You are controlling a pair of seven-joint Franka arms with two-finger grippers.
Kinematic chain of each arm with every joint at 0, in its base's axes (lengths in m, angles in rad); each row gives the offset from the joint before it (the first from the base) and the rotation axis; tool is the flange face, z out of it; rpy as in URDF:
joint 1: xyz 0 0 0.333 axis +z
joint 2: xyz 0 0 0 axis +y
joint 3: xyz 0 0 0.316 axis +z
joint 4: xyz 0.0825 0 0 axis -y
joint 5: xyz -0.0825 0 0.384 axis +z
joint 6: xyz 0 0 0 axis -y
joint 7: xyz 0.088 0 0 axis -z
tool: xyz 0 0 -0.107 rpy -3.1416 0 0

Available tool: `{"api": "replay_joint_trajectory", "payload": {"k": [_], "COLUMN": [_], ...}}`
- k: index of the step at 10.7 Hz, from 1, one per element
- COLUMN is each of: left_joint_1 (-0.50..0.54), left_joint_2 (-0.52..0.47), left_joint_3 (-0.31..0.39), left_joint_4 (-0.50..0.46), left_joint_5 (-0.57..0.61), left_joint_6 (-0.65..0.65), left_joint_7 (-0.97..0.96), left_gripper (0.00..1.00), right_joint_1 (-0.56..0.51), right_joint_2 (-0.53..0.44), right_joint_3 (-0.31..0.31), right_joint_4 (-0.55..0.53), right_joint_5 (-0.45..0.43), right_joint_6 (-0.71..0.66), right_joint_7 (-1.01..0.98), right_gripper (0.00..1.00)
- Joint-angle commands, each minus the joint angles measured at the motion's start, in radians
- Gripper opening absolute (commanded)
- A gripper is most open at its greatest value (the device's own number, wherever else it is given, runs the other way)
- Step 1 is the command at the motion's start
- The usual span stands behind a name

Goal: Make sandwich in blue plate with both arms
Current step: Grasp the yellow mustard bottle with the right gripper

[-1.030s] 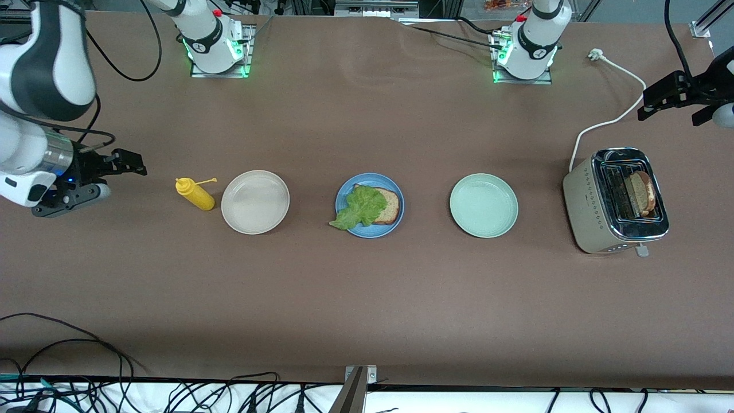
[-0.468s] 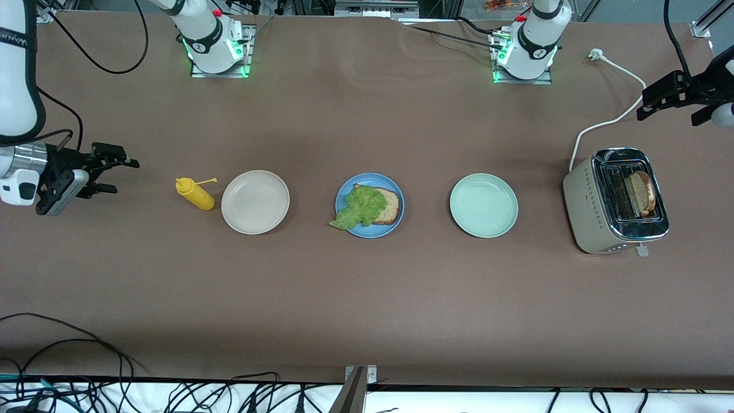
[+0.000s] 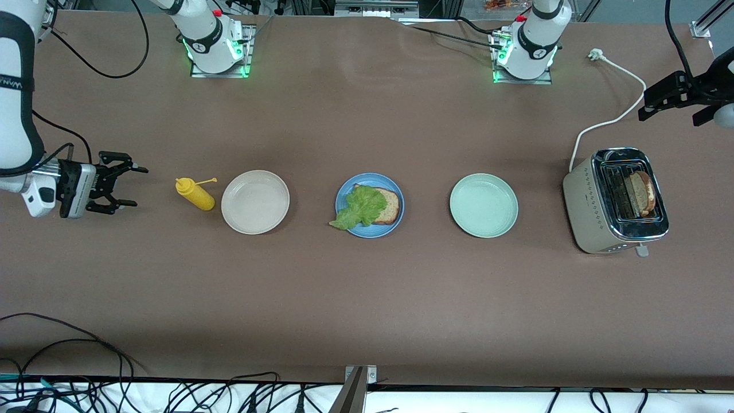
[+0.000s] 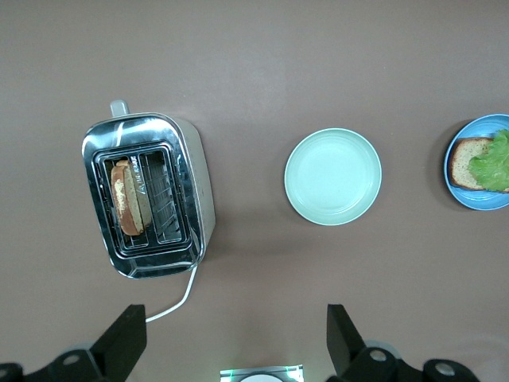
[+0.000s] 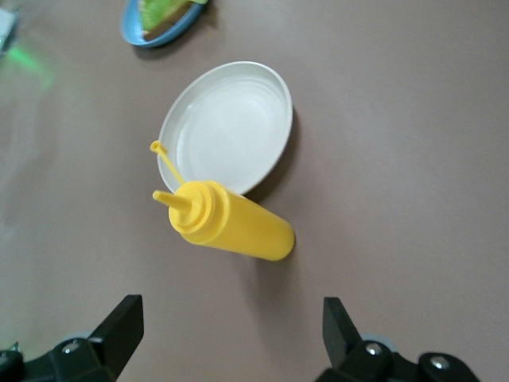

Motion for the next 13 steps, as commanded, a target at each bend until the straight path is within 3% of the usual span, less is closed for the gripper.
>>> {"api": "replay_joint_trajectory", "payload": {"k": [1,6,10,12,13], "left_joint_1": [0.001,0.01,0.012,0.012,0.012], "left_joint_2": [0.013,0.014,0.019,0.019,0.017], "left_joint_3": [-0.002,-0.002,-0.002,-0.002,-0.002], "left_joint_4": [0.028,0.028,0.028,0.029,0.028], "left_joint_5": [0.032,0.032,0.03,0.03,0.029], "left_joint_6": [-0.006,-0.006,-0.004,-0.004,-0.004], "left_joint_7": [0.0,0.001,0.003,0.001,0.001], "left_gripper": [1.0,1.0,1.0,1.0,1.0], "right_joint_1": [-0.049,-0.051,-0.052,-0.052,-0.052], "right_joint_2": [0.108,0.251,0.289,0.289,0.289], "right_joint_3": [0.003,0.01,0.032,0.047,0.047], "right_joint_4": [0.001,0.015,0.041,0.042,0.042], "right_joint_5": [0.154,0.318,0.357,0.358,0.358], "right_joint_6": [-0.106,-0.185,-0.205,-0.205,-0.205], "right_joint_7": [-0.266,-0.666,-0.721,-0.724,-0.724], "right_gripper": [1.0,1.0,1.0,0.88,0.74]}}
